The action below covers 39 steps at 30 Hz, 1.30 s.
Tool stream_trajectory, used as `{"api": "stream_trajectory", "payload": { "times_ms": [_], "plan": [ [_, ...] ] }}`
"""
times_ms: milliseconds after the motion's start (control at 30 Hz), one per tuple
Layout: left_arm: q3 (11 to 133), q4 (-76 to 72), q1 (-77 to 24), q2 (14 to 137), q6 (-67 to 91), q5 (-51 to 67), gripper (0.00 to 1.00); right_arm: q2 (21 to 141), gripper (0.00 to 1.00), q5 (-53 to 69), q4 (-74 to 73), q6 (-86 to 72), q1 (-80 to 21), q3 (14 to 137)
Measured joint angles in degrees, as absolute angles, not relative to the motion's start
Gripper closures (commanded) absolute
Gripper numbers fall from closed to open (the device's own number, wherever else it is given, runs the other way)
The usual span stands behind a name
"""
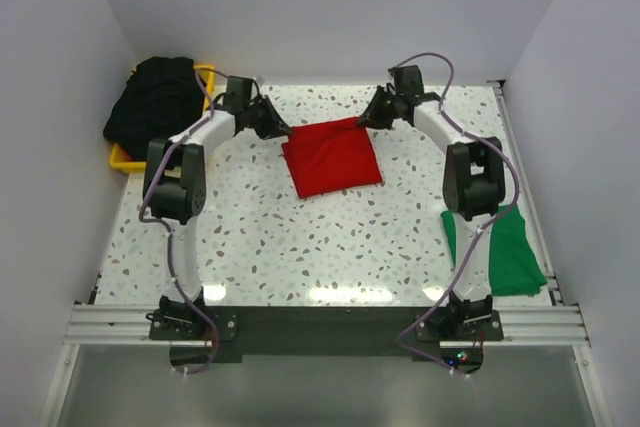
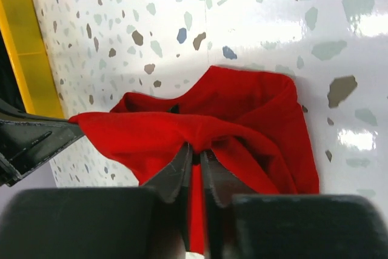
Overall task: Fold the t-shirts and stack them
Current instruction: Fold the tshirt
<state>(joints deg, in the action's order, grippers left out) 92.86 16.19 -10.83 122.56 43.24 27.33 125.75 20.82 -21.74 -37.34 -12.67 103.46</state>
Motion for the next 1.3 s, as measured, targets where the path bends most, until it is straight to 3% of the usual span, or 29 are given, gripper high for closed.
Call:
{"api": "stream_trajectory", "payload": {
  "times_ms": [100, 133, 233, 333, 433, 567, 933, 1133, 1300],
  "plan": [
    [95.81, 16.97, -10.04, 125.1, 42.28, 27.53, 0.98, 129.25, 0.72, 21.23, -21.91, -36.84, -12.67, 107.04],
    [96.01, 17.12, -9.76, 125.51, 42.13, 27.57, 0.93, 130.26, 0.62, 21.34, -22.35, -36.53, -12.67, 108.27],
    [96.01, 17.93, -8.73, 125.78, 41.06, 27.75, 0.74, 132.86, 0.44, 21.56, -23.77, -35.33, -12.53, 112.07],
    [96.03, 17.89, -7.01, 125.78, 40.53, 27.81, 0.61, 133.53, 0.38, 21.32, -25.19, -34.11, -12.23, 114.24],
    [96.01, 17.93, -4.75, 125.75, 40.14, 27.64, 0.58, 132.88, 0.37, 20.21, -25.34, -33.17, -11.9, 113.89],
    [94.04, 17.3, -3.53, 123.96, 39.97, 26.76, 0.6, 128.75, 0.39, 19.0, -24.67, -32.75, -11.94, 107.07],
    [87.37, 13.15, -16.21, 118.26, 42.39, 25.34, 0.86, 120.88, 0.42, 17.21, -18.87, -32.88, -17.12, 92.88],
    [83.66, 10.5, -19.88, 119.26, 42.98, 25.04, 0.9, 120.6, 0.44, 16.01, -15.0, -34.57, -20.16, 84.12],
    [77.36, 8.4, -21.23, 120.03, 43.92, 23.81, 0.91, 113.25, 0.44, 15.51, -8.05, -37.58, -20.21, 72.07]
  ]
}}
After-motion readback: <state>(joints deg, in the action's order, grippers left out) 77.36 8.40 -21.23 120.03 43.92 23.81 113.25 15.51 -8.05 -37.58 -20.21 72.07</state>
